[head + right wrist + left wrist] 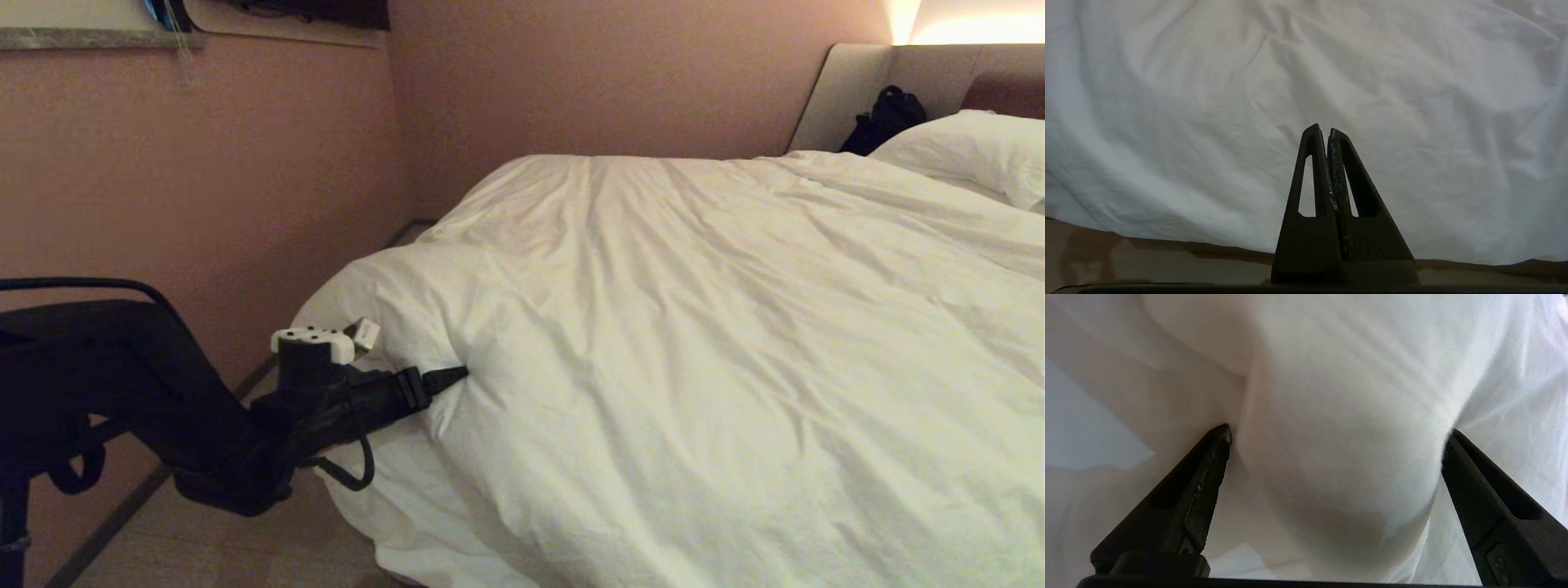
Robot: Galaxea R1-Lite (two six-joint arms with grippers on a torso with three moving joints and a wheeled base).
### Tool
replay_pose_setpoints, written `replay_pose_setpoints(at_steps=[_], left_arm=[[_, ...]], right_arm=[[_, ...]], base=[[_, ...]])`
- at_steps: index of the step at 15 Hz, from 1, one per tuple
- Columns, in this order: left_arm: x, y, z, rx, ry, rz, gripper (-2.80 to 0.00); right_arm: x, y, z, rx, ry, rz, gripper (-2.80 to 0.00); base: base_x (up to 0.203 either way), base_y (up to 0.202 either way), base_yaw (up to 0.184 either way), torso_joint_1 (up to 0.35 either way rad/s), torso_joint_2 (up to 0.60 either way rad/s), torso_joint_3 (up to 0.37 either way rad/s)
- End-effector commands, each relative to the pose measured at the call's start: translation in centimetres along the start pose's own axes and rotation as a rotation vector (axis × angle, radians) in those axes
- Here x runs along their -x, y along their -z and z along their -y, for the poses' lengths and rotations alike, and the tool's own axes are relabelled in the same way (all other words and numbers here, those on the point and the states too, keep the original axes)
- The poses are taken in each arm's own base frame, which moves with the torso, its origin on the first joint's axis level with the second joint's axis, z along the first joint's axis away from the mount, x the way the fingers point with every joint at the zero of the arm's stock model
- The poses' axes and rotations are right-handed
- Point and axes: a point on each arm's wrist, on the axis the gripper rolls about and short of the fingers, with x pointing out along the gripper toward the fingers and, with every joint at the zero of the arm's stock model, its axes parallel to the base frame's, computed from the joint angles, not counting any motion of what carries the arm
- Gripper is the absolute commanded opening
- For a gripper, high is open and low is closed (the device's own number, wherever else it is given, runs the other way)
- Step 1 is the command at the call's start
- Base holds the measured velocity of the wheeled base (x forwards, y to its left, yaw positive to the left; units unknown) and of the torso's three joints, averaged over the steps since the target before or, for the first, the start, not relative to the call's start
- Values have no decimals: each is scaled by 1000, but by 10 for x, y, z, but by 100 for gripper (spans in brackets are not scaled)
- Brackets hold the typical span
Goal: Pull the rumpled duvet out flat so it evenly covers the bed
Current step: Hold the folded corner of the quilt
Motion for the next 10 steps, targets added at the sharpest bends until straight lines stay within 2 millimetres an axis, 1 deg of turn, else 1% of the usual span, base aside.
replay_pose_setpoints(at_steps=[1,4,8,10], left_arm=[[2,0,4,-12,21,17,-280],[5,-3,11,-22,39,28,-280],[4,-5,31,-48,91,32,-280],[4,-6,50,-73,141,39,-280]], right_arm=[[0,0,0,0,1,1,-280],[0,0,0,0,-1,1,-280],[0,0,0,0,1,1,-280],[0,0,0,0,-1,1,-280]], base=[[0,0,0,0,0,0],[0,0,0,0,0,0],[0,0,0,0,0,0],[0,0,0,0,0,0]])
